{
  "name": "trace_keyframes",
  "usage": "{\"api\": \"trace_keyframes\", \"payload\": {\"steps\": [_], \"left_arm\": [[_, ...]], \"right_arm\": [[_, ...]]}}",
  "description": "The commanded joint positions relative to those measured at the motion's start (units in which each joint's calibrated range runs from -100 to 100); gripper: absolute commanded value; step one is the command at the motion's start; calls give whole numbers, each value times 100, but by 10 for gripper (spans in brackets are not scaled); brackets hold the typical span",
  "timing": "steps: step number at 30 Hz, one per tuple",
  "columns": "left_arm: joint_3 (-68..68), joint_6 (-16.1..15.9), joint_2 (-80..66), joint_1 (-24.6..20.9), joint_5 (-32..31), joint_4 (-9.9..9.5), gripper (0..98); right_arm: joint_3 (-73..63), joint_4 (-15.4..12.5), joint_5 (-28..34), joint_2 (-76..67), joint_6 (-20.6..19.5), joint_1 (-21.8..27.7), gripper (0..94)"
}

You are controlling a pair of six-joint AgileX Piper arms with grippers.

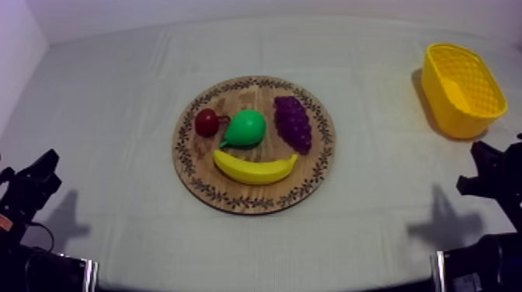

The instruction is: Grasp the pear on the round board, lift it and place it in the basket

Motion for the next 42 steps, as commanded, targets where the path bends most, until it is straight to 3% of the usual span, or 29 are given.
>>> {"api": "trace_keyframes", "payload": {"steps": [1,6,12,18,21,23,28,33,38,42], "left_arm": [[2,-1,0,1,1,-2,1],[2,-1,0,1,1,-2,1],[2,0,0,1,1,-2,1],[2,0,0,1,1,-2,1],[2,-1,0,1,1,-2,1],[2,-1,0,1,1,-2,1],[2,1,0,1,1,-2,1],[2,-1,0,1,1,-2,1],[2,0,0,1,1,-2,1],[2,0,0,1,1,-2,1]], "right_arm": [[-274,2,47,123,37,-25,3],[-1345,21,72,1123,-61,-213,2],[-3002,-283,-114,2645,405,-366,2],[-4538,276,-89,4033,-31,-1366,2],[-5296,298,130,4702,-133,-1725,2],[-5763,71,277,5121,27,-1824,2],[-6639,-908,728,6085,977,-1760,2],[-7133,-1615,1258,6861,1701,-1720,2],[-7534,-2029,1892,7497,2283,-1735,3],[-7867,-2053,2253,8008,2605,-1840,4]]}}
